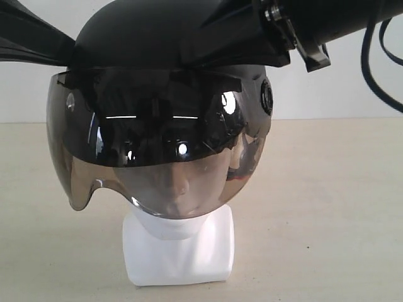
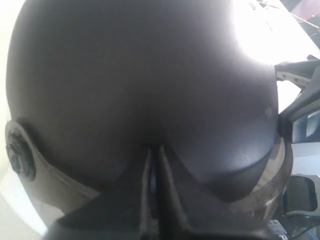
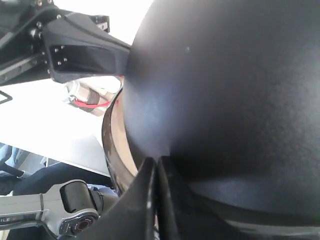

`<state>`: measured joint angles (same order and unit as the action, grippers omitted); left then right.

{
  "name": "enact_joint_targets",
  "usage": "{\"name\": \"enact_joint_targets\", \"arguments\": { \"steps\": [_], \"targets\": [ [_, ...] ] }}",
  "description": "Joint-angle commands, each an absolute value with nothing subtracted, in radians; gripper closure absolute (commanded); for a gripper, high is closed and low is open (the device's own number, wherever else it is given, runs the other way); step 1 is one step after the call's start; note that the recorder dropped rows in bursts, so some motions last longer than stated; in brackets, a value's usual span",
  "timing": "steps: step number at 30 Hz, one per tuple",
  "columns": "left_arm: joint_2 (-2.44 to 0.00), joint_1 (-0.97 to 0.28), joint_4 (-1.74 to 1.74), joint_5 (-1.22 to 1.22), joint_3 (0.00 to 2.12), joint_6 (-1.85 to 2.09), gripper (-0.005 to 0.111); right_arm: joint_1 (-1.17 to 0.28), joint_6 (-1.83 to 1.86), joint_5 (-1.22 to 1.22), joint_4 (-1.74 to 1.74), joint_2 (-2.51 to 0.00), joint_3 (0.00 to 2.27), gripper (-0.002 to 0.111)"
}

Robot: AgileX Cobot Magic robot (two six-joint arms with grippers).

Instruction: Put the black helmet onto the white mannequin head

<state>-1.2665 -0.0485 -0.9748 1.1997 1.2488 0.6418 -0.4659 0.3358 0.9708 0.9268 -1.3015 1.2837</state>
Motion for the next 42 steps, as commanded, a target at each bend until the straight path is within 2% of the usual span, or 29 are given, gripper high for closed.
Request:
{"name": "enact_joint_targets", "arguments": {
  "steps": [1, 10, 23, 42],
  "targets": [
    [-1.243, -0.059, -0.967, 1.221, 1.211, 0.637, 0.102, -0.482, 0.313, 1.000, 0.796, -1.323, 1.269, 0.108],
    [-1.199, -0.059, -0.960, 1.221, 1.179, 0.641, 0.102, -0.551, 0.247, 0.958, 0.724, -1.323, 1.269, 0.108],
    [-1.128, -0.059, -0.960, 1.221, 1.070, 0.647, 0.102, -0.552, 0.212, 0.989, 0.701, -1.323, 1.269, 0.108],
    [-1.123, -0.059, -0.960, 1.221, 1.057, 0.653, 0.102, -0.638, 0.065, 0.974, 0.483, -1.327, 1.269, 0.108]
  ]
}}
